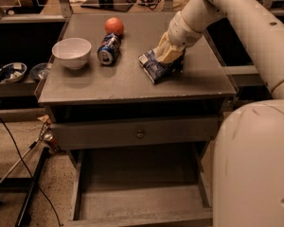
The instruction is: Place blue chip bag into middle drawer
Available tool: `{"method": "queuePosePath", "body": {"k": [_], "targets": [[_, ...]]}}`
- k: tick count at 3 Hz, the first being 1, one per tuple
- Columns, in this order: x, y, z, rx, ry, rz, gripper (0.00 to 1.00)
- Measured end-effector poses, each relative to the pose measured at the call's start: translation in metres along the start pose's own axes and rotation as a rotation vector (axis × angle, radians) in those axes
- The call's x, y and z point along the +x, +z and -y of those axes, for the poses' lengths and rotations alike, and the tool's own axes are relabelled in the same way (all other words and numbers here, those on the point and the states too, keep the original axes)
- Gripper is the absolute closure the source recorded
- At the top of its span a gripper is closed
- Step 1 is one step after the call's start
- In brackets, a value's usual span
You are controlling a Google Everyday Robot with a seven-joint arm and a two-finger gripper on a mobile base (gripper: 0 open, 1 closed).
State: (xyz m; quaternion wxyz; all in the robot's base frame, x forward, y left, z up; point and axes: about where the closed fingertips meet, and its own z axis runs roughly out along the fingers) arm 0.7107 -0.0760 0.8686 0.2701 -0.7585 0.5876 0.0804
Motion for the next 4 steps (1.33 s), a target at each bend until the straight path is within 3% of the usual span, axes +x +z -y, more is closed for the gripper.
{"method": "queuePosePath", "body": {"k": [1,4], "targets": [[0.002,0.004,0.0,-0.008,0.016,0.007,1.0],[0.001,-0.06,0.017,0.041,0.082,-0.02,0.98]]}}
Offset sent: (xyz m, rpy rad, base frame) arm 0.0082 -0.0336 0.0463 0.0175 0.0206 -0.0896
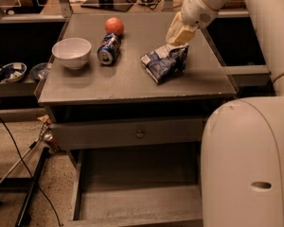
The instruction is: Place blue chip bag into middle drawer
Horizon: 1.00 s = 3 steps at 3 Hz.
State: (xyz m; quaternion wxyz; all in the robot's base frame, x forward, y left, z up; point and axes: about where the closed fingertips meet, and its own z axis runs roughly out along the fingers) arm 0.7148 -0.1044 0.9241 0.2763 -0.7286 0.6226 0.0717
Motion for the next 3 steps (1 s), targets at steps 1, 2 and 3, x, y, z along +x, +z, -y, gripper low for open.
{"method": "queuePosePath", "body": {"k": [1,2,3], "targets": [[-0.0006,0.0065,0.0032,0.005,0.0,0.005,0.76],[-0.0006,0.0067,0.0033,0.005,0.0,0.005,0.53],[-0.0006,0.0067,0.0033,0.005,0.0,0.005,0.22]]}}
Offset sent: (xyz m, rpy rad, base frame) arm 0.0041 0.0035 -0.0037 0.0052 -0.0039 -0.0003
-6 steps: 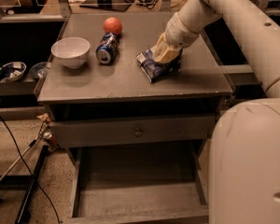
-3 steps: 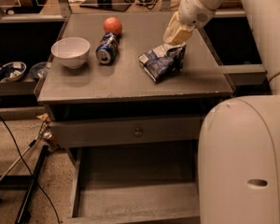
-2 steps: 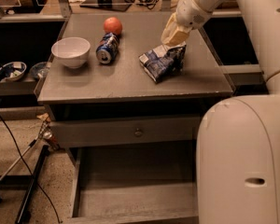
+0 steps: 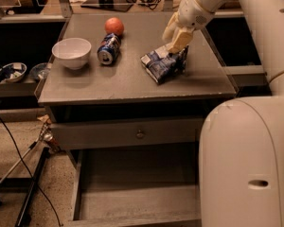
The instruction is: Place blue chip bag into middle drawer
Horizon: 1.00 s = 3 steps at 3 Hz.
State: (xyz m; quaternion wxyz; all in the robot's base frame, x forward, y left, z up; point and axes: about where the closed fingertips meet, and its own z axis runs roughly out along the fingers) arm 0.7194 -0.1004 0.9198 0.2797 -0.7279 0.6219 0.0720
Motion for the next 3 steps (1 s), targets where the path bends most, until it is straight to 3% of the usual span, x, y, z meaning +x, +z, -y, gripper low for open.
{"method": "queuePosePath", "body": {"k": [1,3], "targets": [[0.0,0.0,0.0,0.0,0.0,0.0,0.0],[0.007,0.023,0.005,-0.019,0.006,0.016,0.0]]}}
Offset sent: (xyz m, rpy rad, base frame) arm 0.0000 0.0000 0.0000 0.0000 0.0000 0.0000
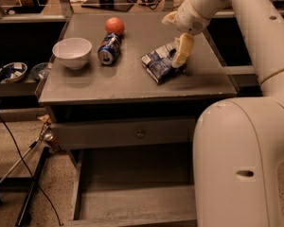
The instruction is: Place blue chip bag into middle drawer
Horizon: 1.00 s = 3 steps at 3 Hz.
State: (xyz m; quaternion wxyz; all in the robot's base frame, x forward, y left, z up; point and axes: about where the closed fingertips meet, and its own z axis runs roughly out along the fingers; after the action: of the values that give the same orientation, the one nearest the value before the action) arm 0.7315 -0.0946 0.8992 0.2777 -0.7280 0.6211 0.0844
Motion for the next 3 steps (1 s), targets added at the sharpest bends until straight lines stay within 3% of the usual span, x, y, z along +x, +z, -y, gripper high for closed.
{"method": "queuePosePath", "body": {"k": [3], "targets": [[0.011,0.043,0.005,-0.042,0.005,0.059,0.0]]}}
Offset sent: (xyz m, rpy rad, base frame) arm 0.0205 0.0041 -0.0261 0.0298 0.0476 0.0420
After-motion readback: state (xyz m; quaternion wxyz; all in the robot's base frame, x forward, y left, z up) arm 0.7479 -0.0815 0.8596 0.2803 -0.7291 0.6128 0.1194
